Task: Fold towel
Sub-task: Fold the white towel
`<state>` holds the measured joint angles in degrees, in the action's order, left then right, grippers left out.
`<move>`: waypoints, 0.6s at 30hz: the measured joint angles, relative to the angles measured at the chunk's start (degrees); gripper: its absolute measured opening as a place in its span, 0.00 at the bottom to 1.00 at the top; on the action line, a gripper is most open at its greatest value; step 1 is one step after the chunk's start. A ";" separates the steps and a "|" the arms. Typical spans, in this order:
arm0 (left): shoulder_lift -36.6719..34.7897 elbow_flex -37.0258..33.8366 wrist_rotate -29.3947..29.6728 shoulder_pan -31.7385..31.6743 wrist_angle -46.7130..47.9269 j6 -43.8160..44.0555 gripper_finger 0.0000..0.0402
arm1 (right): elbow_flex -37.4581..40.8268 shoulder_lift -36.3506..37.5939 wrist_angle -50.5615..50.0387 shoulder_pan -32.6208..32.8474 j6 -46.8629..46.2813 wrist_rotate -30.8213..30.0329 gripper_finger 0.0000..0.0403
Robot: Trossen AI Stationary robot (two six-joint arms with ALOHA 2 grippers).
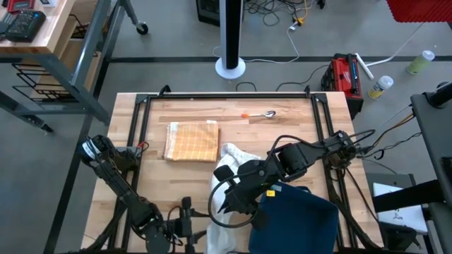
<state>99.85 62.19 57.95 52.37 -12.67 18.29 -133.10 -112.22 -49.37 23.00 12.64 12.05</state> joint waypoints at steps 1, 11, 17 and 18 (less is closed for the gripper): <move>0.00 0.00 0.07 -0.01 -0.20 0.41 0.41 | 0.00 0.00 -0.06 0.00 0.00 0.00 0.00; -2.37 0.02 6.88 5.44 -4.63 2.56 0.01 | 0.08 -0.02 -8.05 -0.02 -0.05 -1.27 0.00; -6.23 0.04 21.30 11.77 -1.99 2.39 0.00 | 1.24 -0.07 -9.06 0.07 -0.74 -2.12 0.00; -6.84 0.04 24.01 12.71 -1.13 1.63 0.00 | 1.64 -0.07 -8.77 0.11 -0.78 -2.16 0.00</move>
<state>93.01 62.24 81.96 65.08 -13.80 19.93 -131.46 -112.29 -58.14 23.11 11.86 9.89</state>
